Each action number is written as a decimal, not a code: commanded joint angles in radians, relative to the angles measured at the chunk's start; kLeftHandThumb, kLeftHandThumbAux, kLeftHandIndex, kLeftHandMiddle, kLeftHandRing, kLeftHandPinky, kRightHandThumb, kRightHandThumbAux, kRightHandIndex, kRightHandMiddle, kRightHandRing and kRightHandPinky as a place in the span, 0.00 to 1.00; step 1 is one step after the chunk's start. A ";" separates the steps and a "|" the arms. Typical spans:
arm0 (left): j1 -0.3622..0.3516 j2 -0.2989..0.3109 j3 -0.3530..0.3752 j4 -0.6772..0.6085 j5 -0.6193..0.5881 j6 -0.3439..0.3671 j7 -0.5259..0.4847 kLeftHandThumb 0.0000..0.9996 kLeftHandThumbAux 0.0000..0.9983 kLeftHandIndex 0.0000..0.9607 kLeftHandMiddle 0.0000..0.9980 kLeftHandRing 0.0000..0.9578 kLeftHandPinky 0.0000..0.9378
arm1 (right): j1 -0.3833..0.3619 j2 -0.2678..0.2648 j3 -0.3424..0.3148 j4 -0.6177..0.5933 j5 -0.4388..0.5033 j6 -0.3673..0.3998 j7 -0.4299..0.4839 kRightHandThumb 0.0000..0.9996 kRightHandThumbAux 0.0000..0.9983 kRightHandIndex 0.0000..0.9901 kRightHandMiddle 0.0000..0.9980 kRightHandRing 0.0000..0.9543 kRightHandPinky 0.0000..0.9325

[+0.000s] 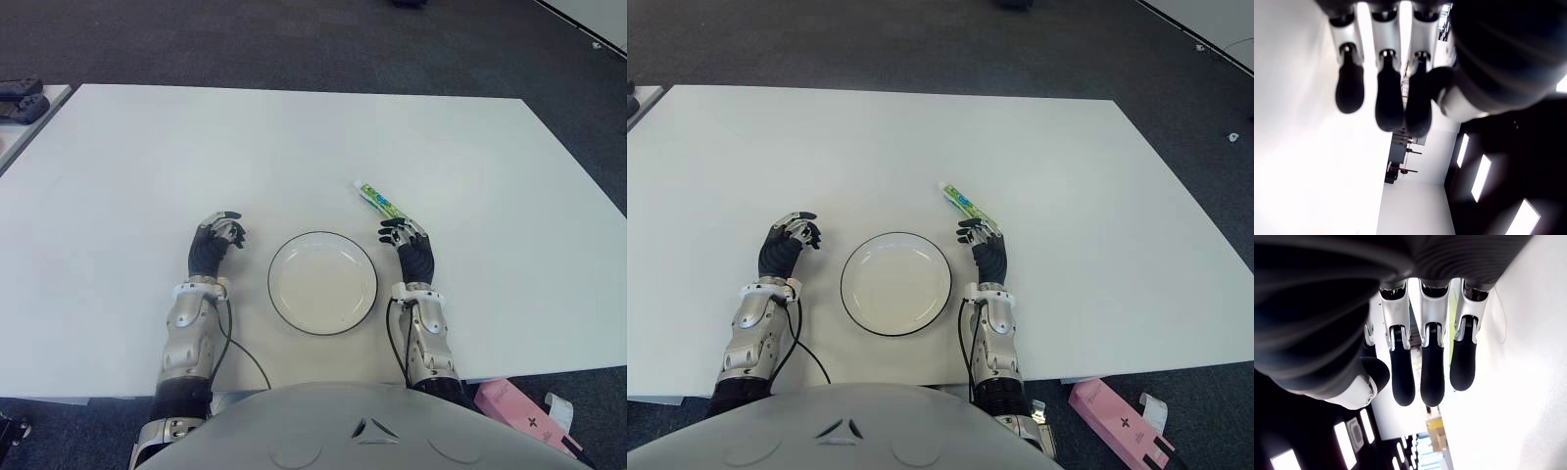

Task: Put the toothpaste on the table into the plate.

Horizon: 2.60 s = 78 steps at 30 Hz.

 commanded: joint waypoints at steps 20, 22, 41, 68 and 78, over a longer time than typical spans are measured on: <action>0.053 -0.026 -0.006 0.036 0.008 0.054 0.018 0.71 0.72 0.45 0.64 0.66 0.66 | -0.013 -0.114 -0.051 -0.333 -0.282 0.025 -0.113 0.70 0.73 0.43 0.48 0.50 0.53; 0.052 -0.027 -0.007 0.038 0.010 0.055 0.021 0.71 0.72 0.45 0.64 0.66 0.67 | -0.038 -0.132 -0.053 -0.334 -0.318 0.019 -0.123 0.70 0.73 0.43 0.48 0.50 0.53; 0.050 -0.027 -0.019 0.039 0.033 0.037 0.018 0.71 0.72 0.45 0.64 0.66 0.66 | -0.301 -0.325 -0.023 -0.226 -0.531 0.146 -0.079 0.53 0.65 0.21 0.17 0.17 0.14; 0.073 -0.044 -0.013 0.011 0.016 0.029 0.028 0.71 0.72 0.45 0.64 0.66 0.66 | -0.732 -0.512 0.309 0.387 -0.842 0.294 0.074 0.52 0.17 0.00 0.00 0.00 0.00; 0.081 -0.045 -0.012 0.005 0.019 0.022 0.027 0.71 0.72 0.45 0.63 0.65 0.65 | -0.829 -0.475 0.426 0.556 -0.910 0.327 0.081 0.53 0.14 0.00 0.00 0.00 0.00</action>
